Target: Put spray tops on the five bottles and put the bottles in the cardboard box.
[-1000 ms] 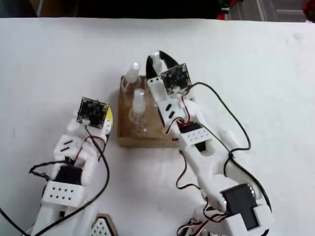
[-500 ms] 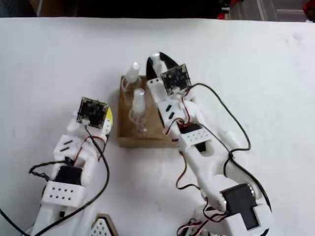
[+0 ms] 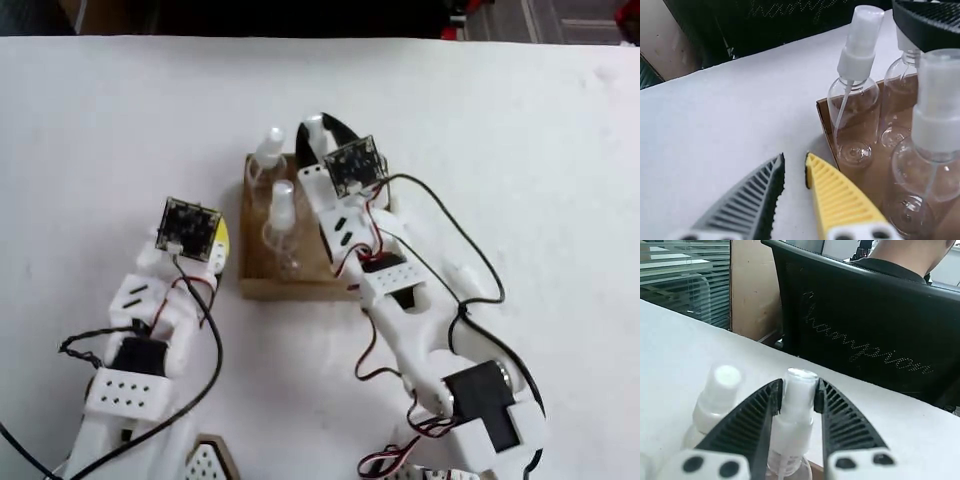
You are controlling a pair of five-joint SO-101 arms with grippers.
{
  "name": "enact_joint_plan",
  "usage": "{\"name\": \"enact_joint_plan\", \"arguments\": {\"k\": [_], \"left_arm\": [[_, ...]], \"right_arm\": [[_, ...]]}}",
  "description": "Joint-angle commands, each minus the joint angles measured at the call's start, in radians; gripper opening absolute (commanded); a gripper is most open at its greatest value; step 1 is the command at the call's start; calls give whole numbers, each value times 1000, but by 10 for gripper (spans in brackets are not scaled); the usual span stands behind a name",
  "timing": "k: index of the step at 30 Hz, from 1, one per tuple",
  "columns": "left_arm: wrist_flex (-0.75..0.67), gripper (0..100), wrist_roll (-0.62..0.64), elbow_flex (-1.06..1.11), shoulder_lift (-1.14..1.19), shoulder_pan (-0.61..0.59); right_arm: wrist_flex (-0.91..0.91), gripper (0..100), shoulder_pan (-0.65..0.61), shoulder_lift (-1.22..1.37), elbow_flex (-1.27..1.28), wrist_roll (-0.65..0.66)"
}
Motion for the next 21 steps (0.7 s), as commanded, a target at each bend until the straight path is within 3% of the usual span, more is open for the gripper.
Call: {"name": "enact_joint_plan", "arguments": {"k": [1, 4, 21], "left_arm": [[-17, 68, -8, -3, 4, 7], [-17, 68, -8, -3, 4, 7], [-17, 68, -8, -3, 4, 4]], "right_arm": [[-21, 46, -22, -8, 12, -5], [-21, 84, -22, -16, 35, -8], [-21, 82, -22, -18, 40, -6]]}}
